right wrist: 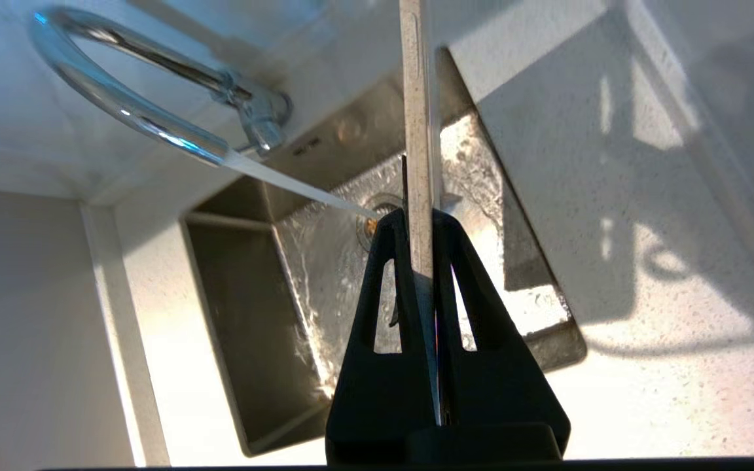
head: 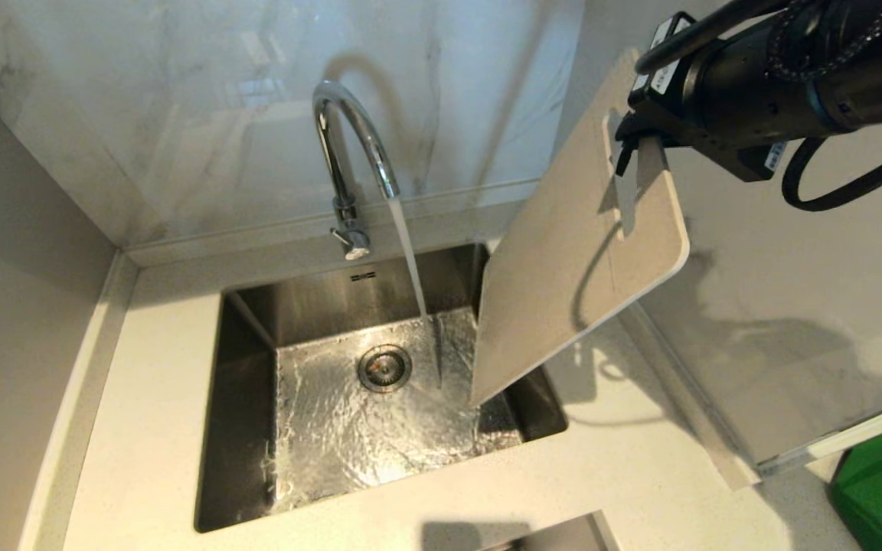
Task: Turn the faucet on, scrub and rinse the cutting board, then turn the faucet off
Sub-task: Scrub the cutting board underwater
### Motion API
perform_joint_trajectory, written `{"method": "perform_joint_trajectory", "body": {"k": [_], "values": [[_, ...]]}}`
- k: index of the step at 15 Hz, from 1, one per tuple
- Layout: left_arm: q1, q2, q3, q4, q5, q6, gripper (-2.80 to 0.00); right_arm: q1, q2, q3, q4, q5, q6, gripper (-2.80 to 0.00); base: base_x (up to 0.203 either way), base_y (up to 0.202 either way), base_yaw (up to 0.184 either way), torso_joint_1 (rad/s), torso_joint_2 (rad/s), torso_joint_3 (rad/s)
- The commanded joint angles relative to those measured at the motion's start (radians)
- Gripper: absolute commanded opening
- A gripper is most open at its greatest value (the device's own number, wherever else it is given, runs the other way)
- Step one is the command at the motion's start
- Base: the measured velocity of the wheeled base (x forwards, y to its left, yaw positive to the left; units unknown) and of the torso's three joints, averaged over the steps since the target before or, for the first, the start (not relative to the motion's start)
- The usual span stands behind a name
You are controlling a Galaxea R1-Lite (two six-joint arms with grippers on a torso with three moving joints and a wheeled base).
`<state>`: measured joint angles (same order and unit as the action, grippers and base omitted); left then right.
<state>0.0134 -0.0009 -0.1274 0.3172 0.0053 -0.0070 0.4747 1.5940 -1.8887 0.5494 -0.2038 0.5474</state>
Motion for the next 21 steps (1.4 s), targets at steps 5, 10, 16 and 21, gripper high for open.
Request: {"method": "perform_joint_trajectory", "body": {"k": [5,10,16,21], "values": [[0.0,-0.002,-0.001,0.003,-0.003,0.019,-2.8,0.001,-0.066,0.039,0.026,-0.001,0.011,-2.8,0.0,0.0,0.0,0.0,0.0,0.0],[0.0,0.127,-0.118,0.003,-0.055,0.056,-2.8,0.001,-0.105,0.079,0.026,0.0,0.014,-2.8,0.0,0.0,0.0,0.0,0.0,0.0],[0.0,0.453,-0.338,-0.047,-0.273,0.09,-2.8,0.002,-0.115,0.092,0.025,0.0,0.031,-2.8,0.0,0.0,0.0,0.0,0.0,0.0],[0.0,0.752,-0.463,-0.189,-0.313,0.091,-2.8,0.002,-0.119,0.099,0.026,0.0,0.034,-2.8,0.0,0.0,0.0,0.0,0.0,0.0]]}}
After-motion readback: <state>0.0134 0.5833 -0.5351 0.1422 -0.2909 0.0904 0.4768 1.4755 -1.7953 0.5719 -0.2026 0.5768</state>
